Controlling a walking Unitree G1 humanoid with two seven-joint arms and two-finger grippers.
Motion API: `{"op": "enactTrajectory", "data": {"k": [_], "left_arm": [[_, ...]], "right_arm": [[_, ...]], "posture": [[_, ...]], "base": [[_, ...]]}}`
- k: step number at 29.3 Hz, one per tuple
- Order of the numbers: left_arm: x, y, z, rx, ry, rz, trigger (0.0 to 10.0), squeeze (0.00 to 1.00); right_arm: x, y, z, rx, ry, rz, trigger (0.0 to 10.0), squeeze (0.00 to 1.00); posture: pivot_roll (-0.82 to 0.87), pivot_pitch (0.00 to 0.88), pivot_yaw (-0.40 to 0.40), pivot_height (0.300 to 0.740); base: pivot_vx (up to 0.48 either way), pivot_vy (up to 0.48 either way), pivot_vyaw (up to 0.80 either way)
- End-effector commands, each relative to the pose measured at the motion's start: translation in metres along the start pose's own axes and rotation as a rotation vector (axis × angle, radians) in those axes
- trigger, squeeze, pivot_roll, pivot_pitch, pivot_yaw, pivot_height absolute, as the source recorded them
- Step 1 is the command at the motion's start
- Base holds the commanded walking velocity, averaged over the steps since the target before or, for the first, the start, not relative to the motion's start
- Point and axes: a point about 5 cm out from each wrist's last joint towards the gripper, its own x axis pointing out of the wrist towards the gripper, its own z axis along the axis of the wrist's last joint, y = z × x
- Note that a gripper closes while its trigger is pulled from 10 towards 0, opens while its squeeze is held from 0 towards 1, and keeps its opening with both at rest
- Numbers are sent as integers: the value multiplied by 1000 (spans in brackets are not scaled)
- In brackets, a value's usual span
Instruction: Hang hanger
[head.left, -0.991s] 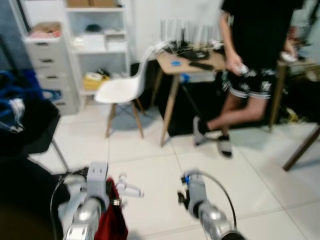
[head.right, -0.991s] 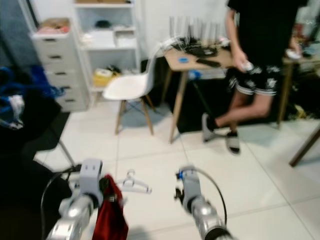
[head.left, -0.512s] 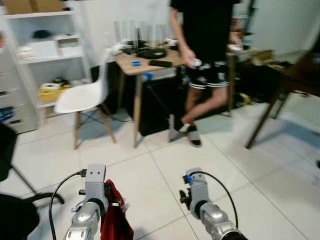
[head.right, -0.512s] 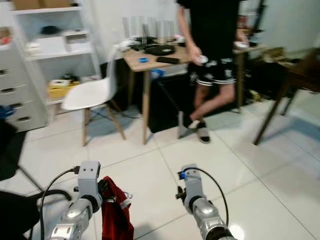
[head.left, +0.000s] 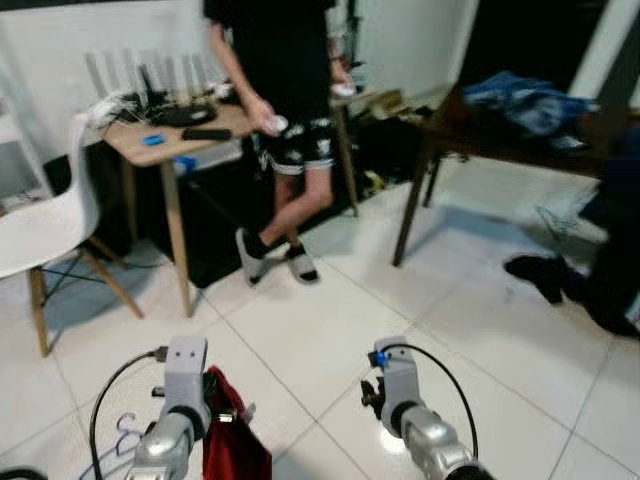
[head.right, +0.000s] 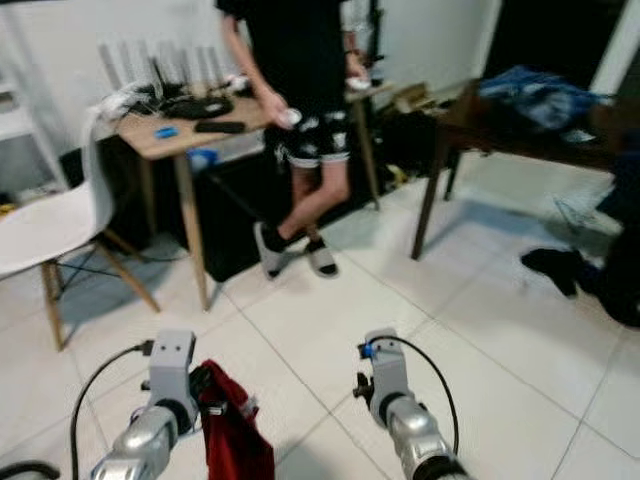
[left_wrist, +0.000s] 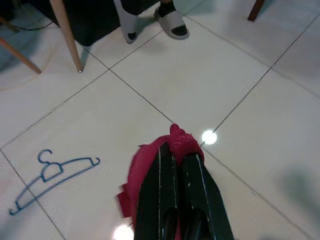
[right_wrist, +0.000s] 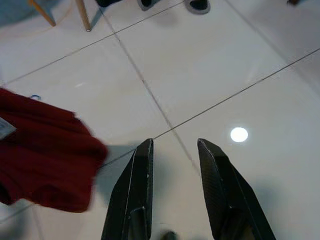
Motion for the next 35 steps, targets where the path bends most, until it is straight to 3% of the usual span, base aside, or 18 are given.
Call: {"op": "enactTrajectory", "data": {"k": [1,6,10,22,35], "left_arm": [[3,1,3,0,-5,-1,10000,0],[10,-8,12,-19,-25,-16,10000,0],[13,-19,16,19,-34,-61,10000,0],[5,-2,11,-22,-26,4,10000,0],[9,-11,13,-38,-25,-15,10000,0]], "right_arm": [[-2,-4,-2,20,-10,-21,10000,0],[-6,-12,-9,25,1,-45,10000,0],[-6,-16,-7,21,-3,-55,10000,0],[0,0,2,6,-20,-22,10000,0],[-7,-18,-7,52,-17,-96,10000,0]], "posture": [[80,0,60,740],[61,12,61,740],[82,21,41,740],[106,32,51,740],[85,37,44,740]], "base": [[0,0,-800],[0,0,-800],[0,0,-800],[0,0,-800],[0,0,-800]]}}
